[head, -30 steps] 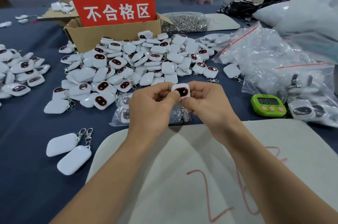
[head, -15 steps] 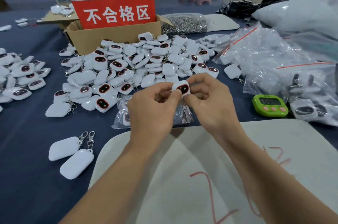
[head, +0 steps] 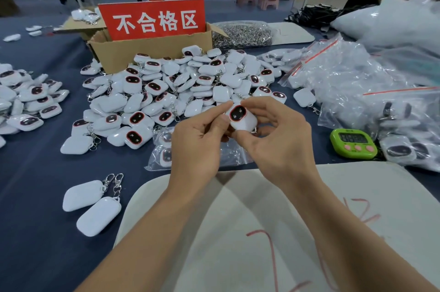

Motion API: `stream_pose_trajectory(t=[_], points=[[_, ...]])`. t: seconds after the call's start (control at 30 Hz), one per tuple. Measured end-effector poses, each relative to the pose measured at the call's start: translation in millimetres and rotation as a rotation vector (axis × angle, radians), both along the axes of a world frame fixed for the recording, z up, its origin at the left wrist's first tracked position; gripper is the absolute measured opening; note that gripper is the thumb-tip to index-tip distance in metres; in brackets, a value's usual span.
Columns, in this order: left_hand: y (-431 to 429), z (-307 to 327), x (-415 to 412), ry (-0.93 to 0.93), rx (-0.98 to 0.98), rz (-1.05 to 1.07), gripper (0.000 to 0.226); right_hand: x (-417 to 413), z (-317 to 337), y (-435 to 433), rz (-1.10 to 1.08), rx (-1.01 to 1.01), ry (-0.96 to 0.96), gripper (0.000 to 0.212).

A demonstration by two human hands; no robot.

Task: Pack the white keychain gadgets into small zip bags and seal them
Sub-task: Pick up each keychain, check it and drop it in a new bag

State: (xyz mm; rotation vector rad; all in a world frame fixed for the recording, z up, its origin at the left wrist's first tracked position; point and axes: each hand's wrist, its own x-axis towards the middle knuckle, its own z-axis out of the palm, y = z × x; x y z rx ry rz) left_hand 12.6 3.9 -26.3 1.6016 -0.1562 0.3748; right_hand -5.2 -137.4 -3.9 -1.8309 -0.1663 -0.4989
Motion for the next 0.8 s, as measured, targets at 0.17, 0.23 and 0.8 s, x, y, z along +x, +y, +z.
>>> stream_pose_trajectory(t=[0.17, 0.23, 0.8], points=[[-1.1, -1.4, 1.1, 0.006, -0.038, -0.008, 0.028, 1.0, 1.4, -0.6, 0.014, 0.011, 0.001, 0.043], [-1.1, -1.0, 1.2, 0.016, -0.052, -0.013, 0.026, 0.4, 2.3, -0.2, 0.014, 0.016, 0.000, 0.042], [-1.0, 11.1, -5.7, 0.019, -0.101, -0.032, 0.023, 4.0, 6.9, -7.3, 0.172, 0.277, 0.173, 0.033]])
